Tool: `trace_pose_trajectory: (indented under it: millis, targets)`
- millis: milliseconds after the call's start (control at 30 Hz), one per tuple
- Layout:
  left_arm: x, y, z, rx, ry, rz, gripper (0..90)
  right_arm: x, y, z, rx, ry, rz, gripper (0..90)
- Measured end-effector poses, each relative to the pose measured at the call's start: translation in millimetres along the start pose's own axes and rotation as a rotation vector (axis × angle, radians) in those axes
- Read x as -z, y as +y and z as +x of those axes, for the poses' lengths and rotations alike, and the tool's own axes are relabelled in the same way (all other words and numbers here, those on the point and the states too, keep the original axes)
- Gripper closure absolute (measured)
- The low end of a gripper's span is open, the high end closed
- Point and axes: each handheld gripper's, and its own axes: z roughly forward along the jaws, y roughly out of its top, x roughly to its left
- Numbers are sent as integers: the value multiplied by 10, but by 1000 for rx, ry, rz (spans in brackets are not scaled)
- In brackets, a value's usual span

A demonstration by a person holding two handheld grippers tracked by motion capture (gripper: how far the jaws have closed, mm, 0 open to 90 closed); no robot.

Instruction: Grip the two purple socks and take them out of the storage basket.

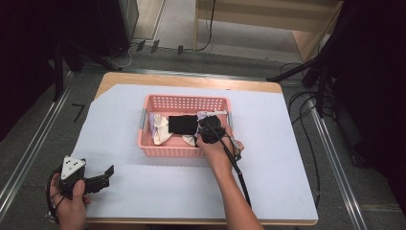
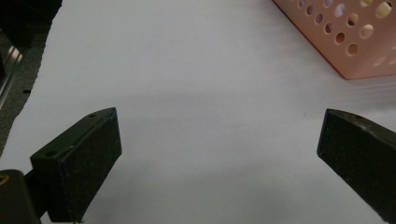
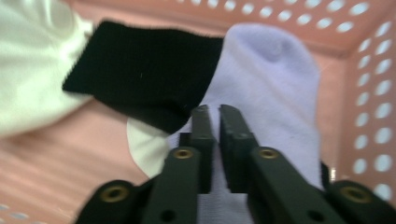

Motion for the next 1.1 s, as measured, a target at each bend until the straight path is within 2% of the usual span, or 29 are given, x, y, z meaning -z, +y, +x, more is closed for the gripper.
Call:
trace_pose_trajectory:
  millis: [100,133,167,233,267,333,367,433,500,633,700,733,767,800,867,933,1100]
  targets:
    - [1,0,-5,-1,2,0,5,88,4,-57,-34,23,-54,900]
    - [1,0,-5,-1,2,0,5,88,4,-57,-34,23,-54,900]
    - [1,1,-2,-3,2,1,5,149,-6,-70,-22,37,-101,900]
    - [0,1,-3,-2,2,1,5,200,-14,-57,-20,52,-132,900]
    - [-5,-1,-6,-3,2,-2,5,208,-14,-50,-17,53,-135,854]
    - [-6,-1,-9,-7,4,-1,5,179,-7,-33,-4,68,-125,719]
    - [-4,0,-8,-7,3,0,5,146,-3,-29,2,68,-99,679]
    - [0,1,-4,-3,-1,0,5,68,-8,-27,12,41,-55,611]
    - [1,-1,-4,-1,-1,-1,5,3,-18,-42,-4,29,-23,587]
    - [-6,1,-7,-6,1,3,5,-81,-18,8,14,58,5,499]
    - [-5,1,-5,-4,-3,1,5,-111,-10,17,22,41,32,524]
    - [-3,1,-3,-3,-5,1,5,-116,-6,12,20,38,40,572]
    - [-3,1,-3,-3,-5,1,5,-116,-6,12,20,38,40,572]
    - [-2,1,-2,-3,-6,1,5,-112,-9,5,30,5,49,722]
    - [-4,0,-5,-6,-4,0,5,-86,-13,-5,17,2,43,801]
    - [-5,0,-8,-9,-1,2,5,-38,-19,-13,9,-6,15,829]
    - [-5,0,-10,-8,-1,1,5,148,-12,-64,5,-31,-107,837]
